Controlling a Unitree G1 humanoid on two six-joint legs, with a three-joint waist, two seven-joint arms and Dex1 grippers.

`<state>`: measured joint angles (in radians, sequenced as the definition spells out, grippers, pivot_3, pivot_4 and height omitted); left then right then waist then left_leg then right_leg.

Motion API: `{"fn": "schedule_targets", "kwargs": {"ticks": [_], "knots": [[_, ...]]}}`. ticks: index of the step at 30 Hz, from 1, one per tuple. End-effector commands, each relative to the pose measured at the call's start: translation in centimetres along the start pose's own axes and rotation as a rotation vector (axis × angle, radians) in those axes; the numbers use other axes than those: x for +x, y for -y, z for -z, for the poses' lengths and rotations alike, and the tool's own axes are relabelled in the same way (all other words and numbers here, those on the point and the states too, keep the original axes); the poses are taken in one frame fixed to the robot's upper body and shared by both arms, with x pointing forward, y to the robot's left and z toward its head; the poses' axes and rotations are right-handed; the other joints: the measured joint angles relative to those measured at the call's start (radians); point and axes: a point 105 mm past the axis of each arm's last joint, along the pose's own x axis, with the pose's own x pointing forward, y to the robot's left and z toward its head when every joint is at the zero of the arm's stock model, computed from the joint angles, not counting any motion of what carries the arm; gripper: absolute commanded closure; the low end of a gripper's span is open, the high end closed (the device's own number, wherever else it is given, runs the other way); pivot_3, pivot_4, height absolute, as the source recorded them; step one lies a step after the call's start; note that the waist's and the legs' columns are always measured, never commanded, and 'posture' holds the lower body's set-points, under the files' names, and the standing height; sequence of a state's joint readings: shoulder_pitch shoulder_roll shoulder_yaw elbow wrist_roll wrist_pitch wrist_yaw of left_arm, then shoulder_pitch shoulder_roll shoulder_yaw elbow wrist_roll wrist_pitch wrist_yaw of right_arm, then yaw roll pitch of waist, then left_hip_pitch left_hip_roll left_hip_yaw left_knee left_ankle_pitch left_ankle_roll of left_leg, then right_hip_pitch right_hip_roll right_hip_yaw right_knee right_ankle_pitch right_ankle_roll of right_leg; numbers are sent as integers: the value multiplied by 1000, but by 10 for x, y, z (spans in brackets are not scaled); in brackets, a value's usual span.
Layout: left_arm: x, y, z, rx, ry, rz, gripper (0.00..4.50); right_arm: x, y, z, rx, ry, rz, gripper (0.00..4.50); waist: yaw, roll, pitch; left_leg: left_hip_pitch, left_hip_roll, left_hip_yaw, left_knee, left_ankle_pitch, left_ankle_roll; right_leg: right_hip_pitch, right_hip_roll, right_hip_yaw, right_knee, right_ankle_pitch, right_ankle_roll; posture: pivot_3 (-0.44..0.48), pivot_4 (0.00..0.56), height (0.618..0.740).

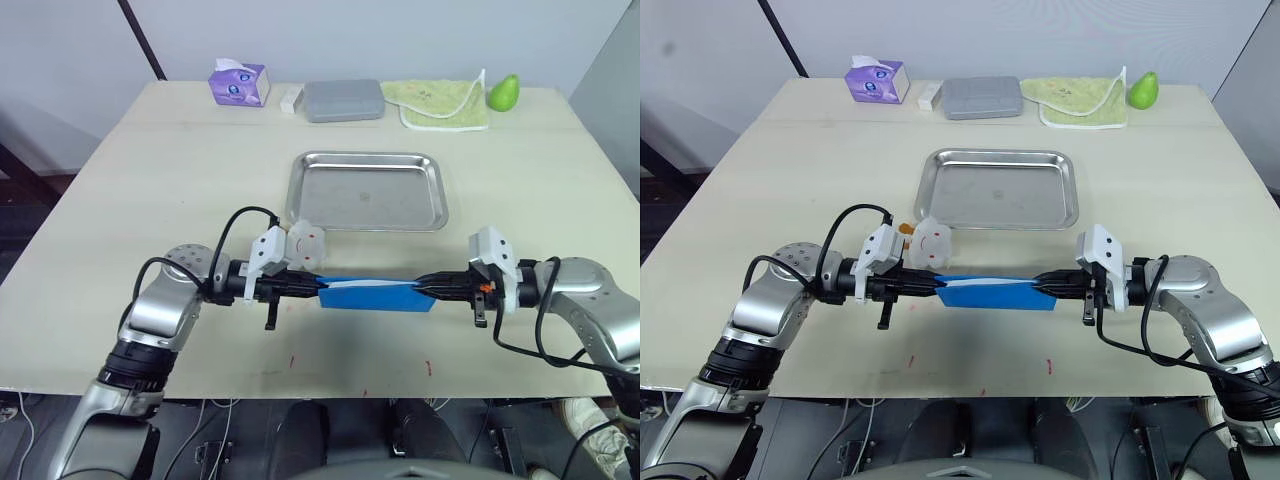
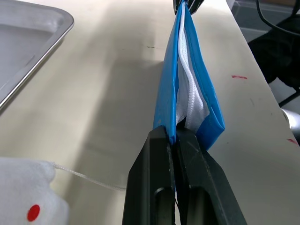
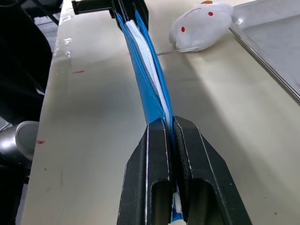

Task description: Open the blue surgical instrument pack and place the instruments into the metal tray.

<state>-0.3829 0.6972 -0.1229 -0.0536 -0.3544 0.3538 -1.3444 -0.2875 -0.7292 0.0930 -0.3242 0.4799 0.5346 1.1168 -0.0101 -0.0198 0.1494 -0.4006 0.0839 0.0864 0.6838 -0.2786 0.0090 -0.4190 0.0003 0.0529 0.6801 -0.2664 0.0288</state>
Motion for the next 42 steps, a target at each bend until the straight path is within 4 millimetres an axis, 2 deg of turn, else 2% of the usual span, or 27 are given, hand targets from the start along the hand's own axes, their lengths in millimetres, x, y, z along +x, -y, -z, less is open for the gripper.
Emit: {"fn": "schedule_targets", "kwargs": {"ticks": [1, 3, 9, 12, 15, 16, 17, 19, 24, 25, 27, 31, 37, 42], "knots": [[5, 6, -13, 21, 38, 31, 4483, 0, -1, -4, -17, 1, -6, 4500, 0, 0, 0, 0, 0, 0, 0, 0, 0, 0, 0, 0, 0, 0, 0, 0, 150, 740], [5, 7, -18, 17, 51, 36, 4483, -1, 0, -5, -19, 2, -6, 4500, 0, 0, 0, 0, 0, 0, 0, 0, 0, 0, 0, 0, 0, 0, 0, 0, 150, 740], [7, 8, -12, 18, 19, 42, 4483, 1, -1, 1, -9, -15, -20, 4500, 0, 0, 0, 0, 0, 0, 0, 0, 0, 0, 0, 0, 0, 0, 0, 0, 150, 740], [8, 7, -11, 16, 20, 43, 4500, 1, 0, -2, 12, -6, -31, 3540, 1, 0, 0, 0, 0, 0, 0, 0, 0, 0, 0, 0, 0, 0, 0, 0, 150, 740], [8, 5, -9, 15, 18, 38, 4500, -4, 4, -9, -8, 15, 4, 2152, 5, 0, 0, 0, 0, 0, 0, 0, 0, 0, 0, 0, 0, 0, 0, 0, 150, 740], [8, 4, -9, 14, 18, 38, 4500, -7, 2, -11, 7, 22, -1, 1507, 5, 0, 0, 0, 0, 0, 0, 0, 0, 0, 0, 0, 0, 0, 0, 0, 150, 740], [7, 4, -8, 13, 16, 37, 4500, -14, -1, -17, 31, 34, -13, 1261, 6, 0, 0, 0, 0, 0, 0, 0, 0, 0, 0, 0, 0, 0, 0, 0, 150, 740], [7, 3, -7, 14, 15, 36, 4500, -22, -5, -23, 58, 44, -31, 1261, 8, 0, 0, 0, 0, 0, 0, 0, 0, 0, 0, 0, 0, 0, 0, 0, 150, 740], [7, 1, -4, 13, 15, 35, 4500, -37, -2, -44, 145, 148, 24, 1261, 9, 0, 0, 0, 0, -1, 0, 0, 0, 1, 0, 0, 0, 0, 0, 0, 150, 740], [7, 0, -4, 14, 15, 36, 4500, -37, -5, -43, 173, 142, 12, 1766, 9, 0, 0, 0, 0, -1, 0, 0, 0, 1, 0, 0, 0, 0, 0, 0, 150, 740], [8, 0, -4, 15, 15, 36, 4500, -35, -7, -36, 196, 107, 19, 2478, 9, 0, 0, 0, 0, 0, 0, 0, 0, 1, 0, 0, 0, 0, 0, 0, 150, 740], [9, 0, -5, 18, 15, 37, 4500, -26, -11, -21, 203, 40, 22, 4440, 10, 0, 0, 0, 0, -1, 0, 0, 0, 1, 0, 0, 0, 0, 0, 0, 150, 740], [7, -5, -5, 14, 14, 26, 4500, -17, -20, -3, 190, -37, -12, 4475, 12, 0, 0, 0, 0, -1, 0, 0, 0, 1, 0, 0, -1, 0, 0, 0, 150, 740], [8, -19, 5, 10, -16, -35, 4500, -7, -32, 22, 188, -116, -58, 4475, 14, 0, 0, 0, 0, -1, 0, 0, 0, 1, 0, -1, -1, 0, 0, 0, 150, 740]]}}
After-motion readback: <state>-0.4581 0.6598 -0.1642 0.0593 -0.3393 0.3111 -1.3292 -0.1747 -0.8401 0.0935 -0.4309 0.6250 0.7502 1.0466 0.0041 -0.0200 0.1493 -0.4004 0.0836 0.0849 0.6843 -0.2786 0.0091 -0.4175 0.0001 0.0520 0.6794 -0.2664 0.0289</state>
